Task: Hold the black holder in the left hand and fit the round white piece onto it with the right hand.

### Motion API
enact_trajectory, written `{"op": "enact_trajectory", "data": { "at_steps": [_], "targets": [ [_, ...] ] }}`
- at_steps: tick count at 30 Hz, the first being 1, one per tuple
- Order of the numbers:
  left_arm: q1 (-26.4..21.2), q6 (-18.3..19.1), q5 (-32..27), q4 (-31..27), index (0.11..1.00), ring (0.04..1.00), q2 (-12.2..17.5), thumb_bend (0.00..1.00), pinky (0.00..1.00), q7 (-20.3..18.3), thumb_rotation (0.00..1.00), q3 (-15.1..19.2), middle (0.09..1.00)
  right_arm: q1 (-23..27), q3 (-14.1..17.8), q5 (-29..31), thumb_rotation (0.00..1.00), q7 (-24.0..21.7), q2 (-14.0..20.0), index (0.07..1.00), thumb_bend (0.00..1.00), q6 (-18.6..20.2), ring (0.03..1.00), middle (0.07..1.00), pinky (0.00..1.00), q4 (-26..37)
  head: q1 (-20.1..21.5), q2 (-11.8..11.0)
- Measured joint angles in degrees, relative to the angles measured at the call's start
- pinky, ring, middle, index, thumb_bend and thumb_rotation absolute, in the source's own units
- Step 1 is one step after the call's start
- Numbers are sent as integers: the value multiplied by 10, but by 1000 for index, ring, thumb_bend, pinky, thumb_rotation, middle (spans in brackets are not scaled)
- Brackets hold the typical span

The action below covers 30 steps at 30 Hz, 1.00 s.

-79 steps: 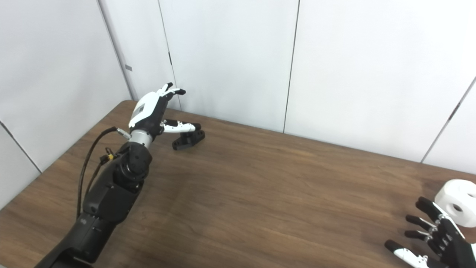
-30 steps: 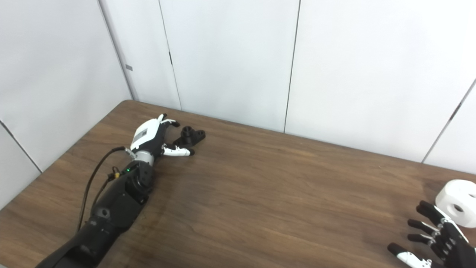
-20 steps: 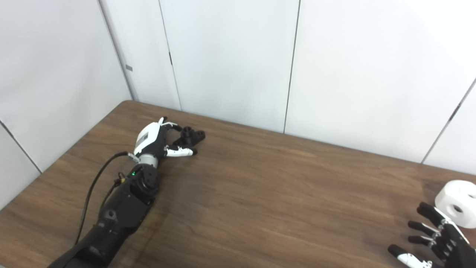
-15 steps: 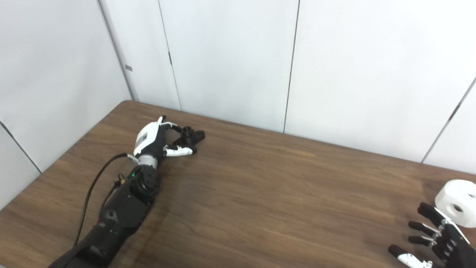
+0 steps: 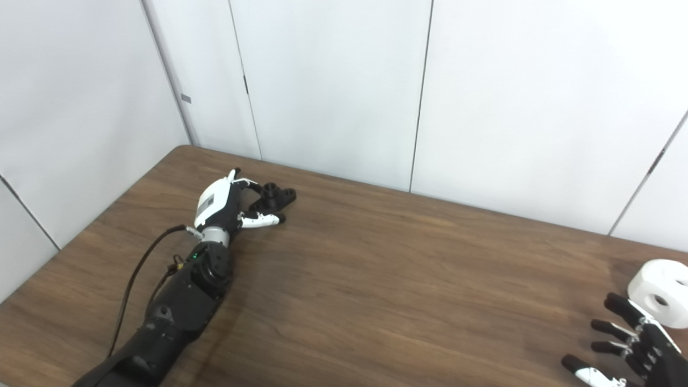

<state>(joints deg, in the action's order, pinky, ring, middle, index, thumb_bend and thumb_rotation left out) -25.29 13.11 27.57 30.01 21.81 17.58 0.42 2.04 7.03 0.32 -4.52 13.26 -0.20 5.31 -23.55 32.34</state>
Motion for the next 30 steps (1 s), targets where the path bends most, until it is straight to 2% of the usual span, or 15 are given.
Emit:
{"op": "enact_trajectory", "data": {
  "at_steps": [10, 16, 23, 30],
  "targets": [
    [0, -1, 6, 17, 739, 1000, 0, 883, 965, 21, 240, -3, 1000, -8, 1, -9, 90, 0, 7, 774, 718, 3, 696, 822, 553, 4, -4, 4],
    [3, 16, 7, 20, 778, 1000, 0, 899, 999, 27, 267, -9, 1000, -8, 3, -7, 96, -1, 9, 772, 726, 5, 696, 824, 553, 4, -4, 7],
    [3, 20, 7, 20, 777, 1000, 0, 899, 997, 29, 257, -12, 1000, -8, 3, -4, 95, -2, 12, 764, 728, 5, 694, 816, 551, 3, -4, 11],
    [-2, 14, 11, 31, 742, 1000, 2, 876, 915, 45, 247, -13, 1000, -8, 3, -2, 106, -3, 13, 762, 734, 5, 699, 813, 559, 3, -4, 13]
  ]
}}
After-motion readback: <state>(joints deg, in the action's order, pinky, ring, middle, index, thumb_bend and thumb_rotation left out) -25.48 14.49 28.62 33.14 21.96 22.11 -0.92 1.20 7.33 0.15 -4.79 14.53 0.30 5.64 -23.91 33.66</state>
